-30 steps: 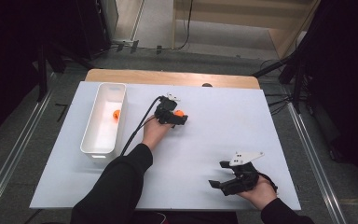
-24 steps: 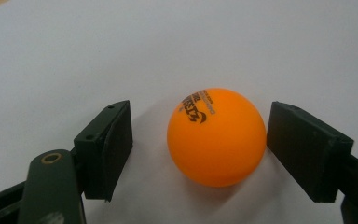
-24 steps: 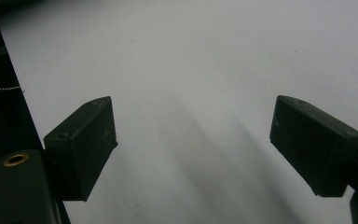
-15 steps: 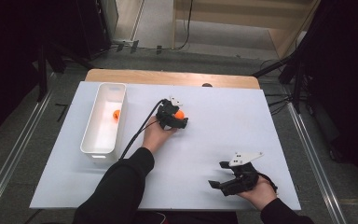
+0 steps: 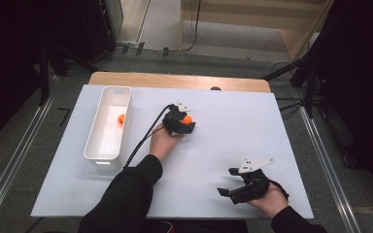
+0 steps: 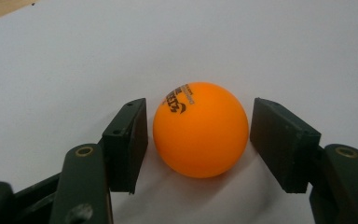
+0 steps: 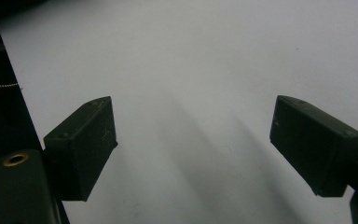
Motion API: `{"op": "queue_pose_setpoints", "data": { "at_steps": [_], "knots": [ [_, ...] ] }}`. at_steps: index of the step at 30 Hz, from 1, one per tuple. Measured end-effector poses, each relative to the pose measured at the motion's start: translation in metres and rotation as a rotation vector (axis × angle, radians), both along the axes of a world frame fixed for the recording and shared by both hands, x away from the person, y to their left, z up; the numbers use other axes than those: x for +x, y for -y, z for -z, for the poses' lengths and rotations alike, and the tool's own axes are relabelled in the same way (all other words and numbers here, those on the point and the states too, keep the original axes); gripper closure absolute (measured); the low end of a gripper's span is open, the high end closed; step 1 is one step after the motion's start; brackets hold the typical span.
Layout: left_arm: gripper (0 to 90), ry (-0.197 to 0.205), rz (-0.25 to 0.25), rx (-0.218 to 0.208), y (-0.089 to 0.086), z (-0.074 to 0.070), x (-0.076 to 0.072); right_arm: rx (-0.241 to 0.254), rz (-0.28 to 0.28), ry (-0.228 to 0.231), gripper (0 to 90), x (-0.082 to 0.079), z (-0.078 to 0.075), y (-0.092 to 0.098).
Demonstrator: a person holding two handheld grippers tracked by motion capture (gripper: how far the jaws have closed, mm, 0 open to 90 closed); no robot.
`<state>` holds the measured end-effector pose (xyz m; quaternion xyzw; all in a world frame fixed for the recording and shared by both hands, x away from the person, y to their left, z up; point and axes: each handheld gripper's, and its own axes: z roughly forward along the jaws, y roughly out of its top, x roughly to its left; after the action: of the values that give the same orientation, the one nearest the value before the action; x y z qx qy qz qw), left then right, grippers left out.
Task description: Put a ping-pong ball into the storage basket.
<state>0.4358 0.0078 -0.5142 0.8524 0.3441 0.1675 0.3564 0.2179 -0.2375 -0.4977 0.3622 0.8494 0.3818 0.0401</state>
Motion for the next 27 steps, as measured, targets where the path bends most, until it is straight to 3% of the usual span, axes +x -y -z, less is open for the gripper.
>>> {"op": "queue_pose_setpoints", "data": {
  "at_steps": [6, 23, 27],
  "knots": [
    [50.1, 0.001, -0.017, -0.013, -0.001, 0.0, -0.002, -0.001, -0.001, 0.007, 13.1, 0.0, 0.0, 0.001],
    [50.8, -0.015, -0.016, -0.014, -0.003, -0.005, -0.002, 0.004, -0.001, 0.004, 13.1, 0.0, 0.0, 0.001],
    [50.8, -0.048, -0.013, -0.04, -0.007, -0.012, -0.003, -0.002, -0.002, 0.006, 13.1, 0.0, 0.0, 0.002]
  ]
}}
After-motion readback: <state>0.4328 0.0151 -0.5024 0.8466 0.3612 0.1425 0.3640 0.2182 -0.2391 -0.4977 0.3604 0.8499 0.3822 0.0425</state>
